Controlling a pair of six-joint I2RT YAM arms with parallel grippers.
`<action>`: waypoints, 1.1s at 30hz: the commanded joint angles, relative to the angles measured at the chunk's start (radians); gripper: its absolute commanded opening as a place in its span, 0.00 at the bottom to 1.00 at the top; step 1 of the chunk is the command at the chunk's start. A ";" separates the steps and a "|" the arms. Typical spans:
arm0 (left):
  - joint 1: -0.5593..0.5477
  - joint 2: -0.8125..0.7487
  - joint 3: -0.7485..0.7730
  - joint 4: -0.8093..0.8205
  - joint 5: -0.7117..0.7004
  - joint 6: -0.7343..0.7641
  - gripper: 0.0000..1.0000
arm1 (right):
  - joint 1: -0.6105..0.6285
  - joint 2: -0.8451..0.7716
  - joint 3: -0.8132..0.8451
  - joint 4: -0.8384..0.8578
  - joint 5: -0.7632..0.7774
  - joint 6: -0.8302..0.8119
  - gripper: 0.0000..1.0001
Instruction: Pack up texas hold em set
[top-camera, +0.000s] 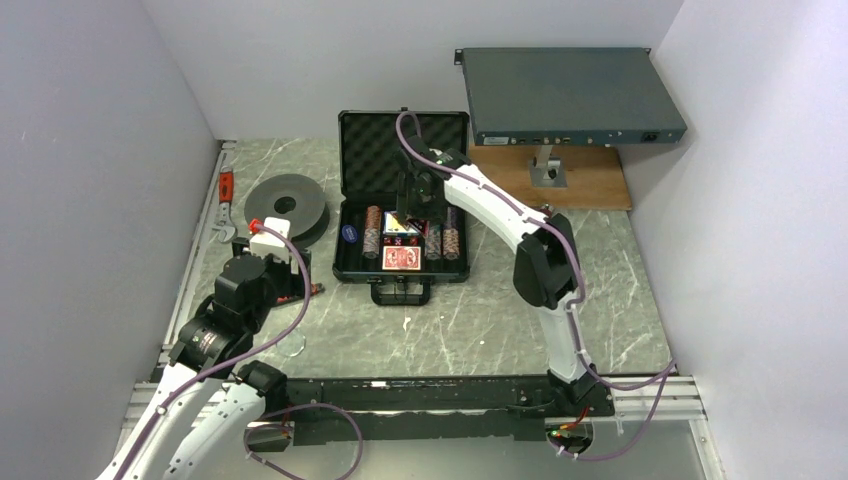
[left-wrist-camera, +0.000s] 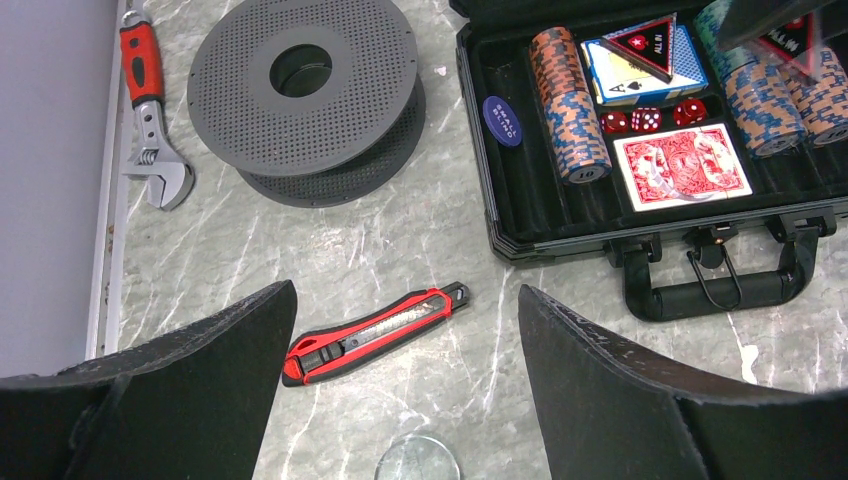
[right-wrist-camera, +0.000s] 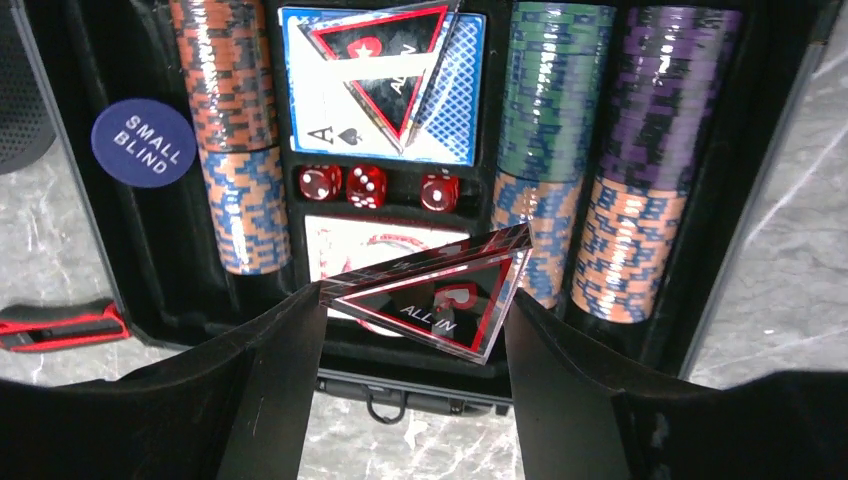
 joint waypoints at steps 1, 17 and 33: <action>0.006 -0.010 -0.002 0.035 -0.006 0.014 0.87 | -0.001 0.079 0.131 -0.075 0.017 0.061 0.00; 0.006 -0.006 -0.005 0.037 -0.012 0.015 0.88 | -0.039 0.257 0.285 -0.030 -0.051 0.164 0.00; 0.006 -0.004 -0.006 0.037 -0.019 0.016 0.88 | -0.061 0.326 0.331 0.050 -0.121 0.177 0.00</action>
